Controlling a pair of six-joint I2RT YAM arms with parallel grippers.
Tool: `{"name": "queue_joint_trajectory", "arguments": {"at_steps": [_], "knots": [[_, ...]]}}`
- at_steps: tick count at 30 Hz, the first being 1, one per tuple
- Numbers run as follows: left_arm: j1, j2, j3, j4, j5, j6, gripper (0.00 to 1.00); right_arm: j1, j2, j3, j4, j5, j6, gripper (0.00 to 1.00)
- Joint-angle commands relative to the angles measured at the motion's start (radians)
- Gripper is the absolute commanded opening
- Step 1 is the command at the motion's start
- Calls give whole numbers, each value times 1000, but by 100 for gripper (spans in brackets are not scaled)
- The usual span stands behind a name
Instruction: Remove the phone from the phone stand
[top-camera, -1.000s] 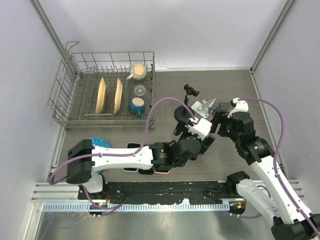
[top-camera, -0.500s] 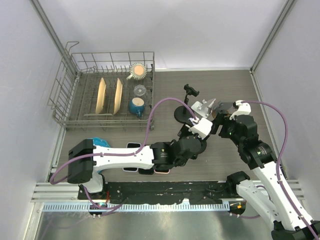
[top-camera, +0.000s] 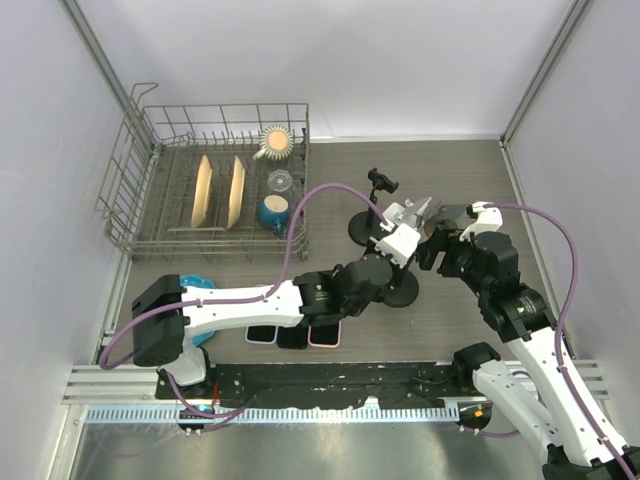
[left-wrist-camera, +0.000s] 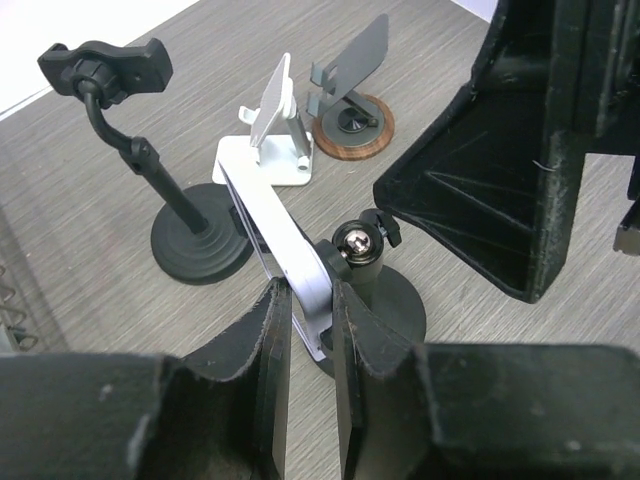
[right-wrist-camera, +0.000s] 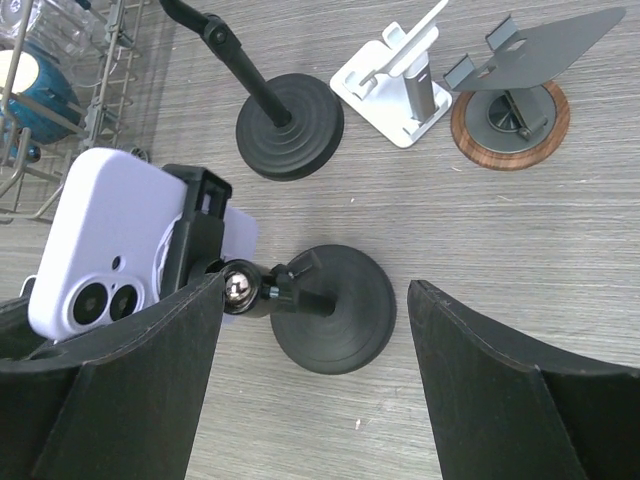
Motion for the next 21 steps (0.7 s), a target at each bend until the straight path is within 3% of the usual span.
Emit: {"name": "queue_joint_trajectory", "arguments": {"at_steps": [1,13,15,16,19,21], "knots": [[46,-61,-27,88,169,14,17,-3,-15,8,42,-43,-21,79],[77,-69,-27,81,253,109,28,-3,-27,-10,64,-82,-10,79],[77,-74,-26,73,252,91,36,-3,-30,-10,65,-80,-8,79],[77,-75,-26,72,257,80,46,-5,-32,-10,67,-82,-8,79],[77,-75,-30,75,259,26,61,-3,-36,-15,72,-80,-8,79],[77,-72,-32,79,257,-3,65,-3,-43,-20,73,-80,-7,79]]}}
